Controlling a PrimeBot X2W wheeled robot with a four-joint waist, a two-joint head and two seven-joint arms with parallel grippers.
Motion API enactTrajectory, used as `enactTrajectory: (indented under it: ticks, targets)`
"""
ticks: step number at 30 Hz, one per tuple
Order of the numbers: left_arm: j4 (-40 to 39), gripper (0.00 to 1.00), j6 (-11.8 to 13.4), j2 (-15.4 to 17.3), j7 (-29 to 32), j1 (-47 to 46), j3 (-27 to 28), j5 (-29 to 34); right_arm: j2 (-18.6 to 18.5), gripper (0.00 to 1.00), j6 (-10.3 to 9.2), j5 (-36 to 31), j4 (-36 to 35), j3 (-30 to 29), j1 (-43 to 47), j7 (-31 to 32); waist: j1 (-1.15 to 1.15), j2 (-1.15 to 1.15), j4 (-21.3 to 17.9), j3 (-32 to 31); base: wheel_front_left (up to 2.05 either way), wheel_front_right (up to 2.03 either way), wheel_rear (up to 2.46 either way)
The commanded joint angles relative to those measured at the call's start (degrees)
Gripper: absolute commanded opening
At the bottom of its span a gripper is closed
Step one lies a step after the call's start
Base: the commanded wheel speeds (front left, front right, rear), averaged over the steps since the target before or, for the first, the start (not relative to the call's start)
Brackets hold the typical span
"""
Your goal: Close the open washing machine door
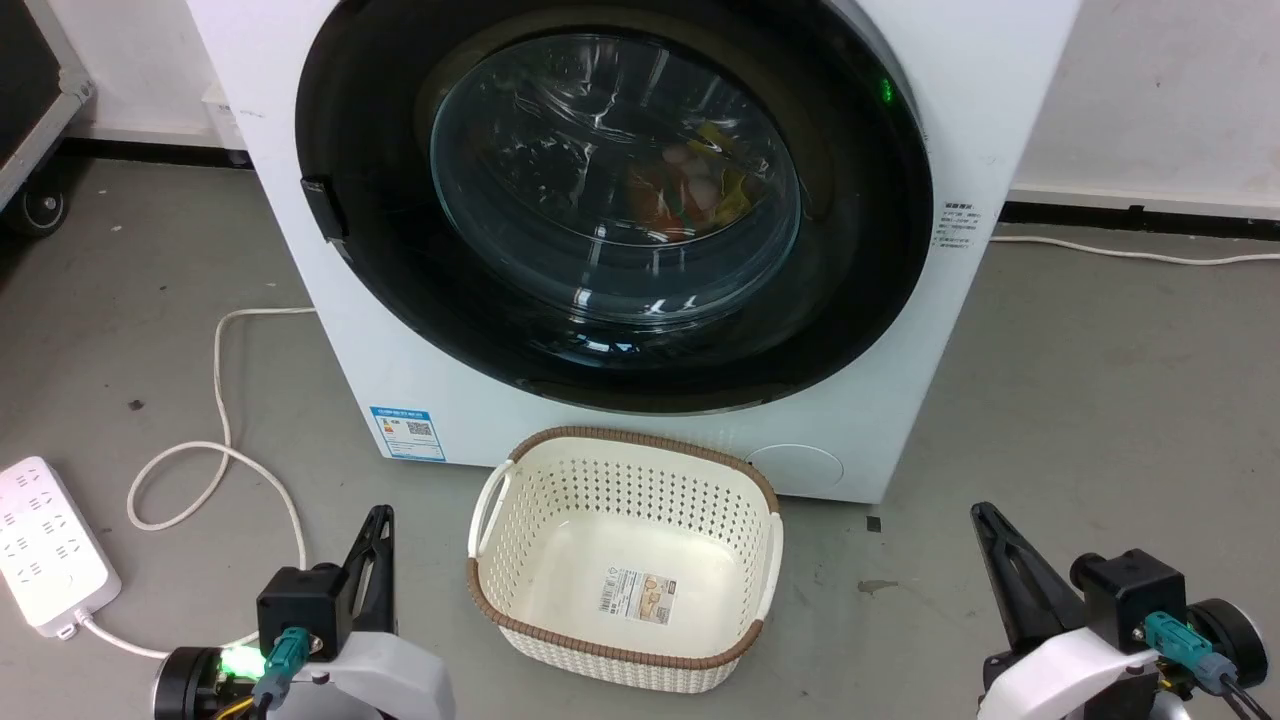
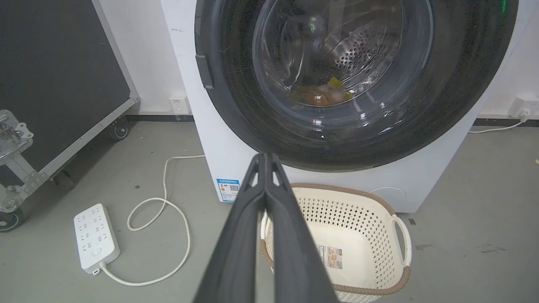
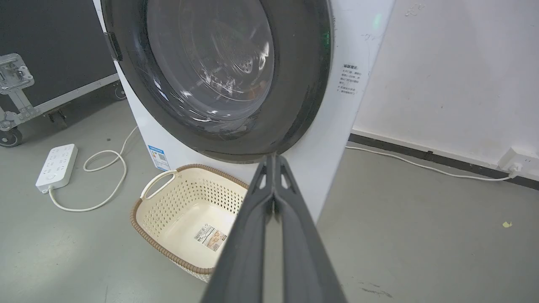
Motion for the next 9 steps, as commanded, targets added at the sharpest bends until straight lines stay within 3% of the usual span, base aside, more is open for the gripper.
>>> enactTrajectory:
  ticks: [1,9]
  targets:
    - [-0.3,0.0,0.1,0.0,0.0,-0.9,0.0,0.1,0.2,0.0,-0.04,-0.4,-0.3,0.0,-0.8,0.0,0.0,0.0,0.0,0.0,0.0,0.0,0.0]
    - [-0.3,0.0,0.1,0.0,0.0,-0.9,0.0,0.1,0.2,0.0,-0.04,-0.4,-0.3,0.0,-0.8,0.0,0.0,0.0,0.0,0.0,0.0,0.0,0.0]
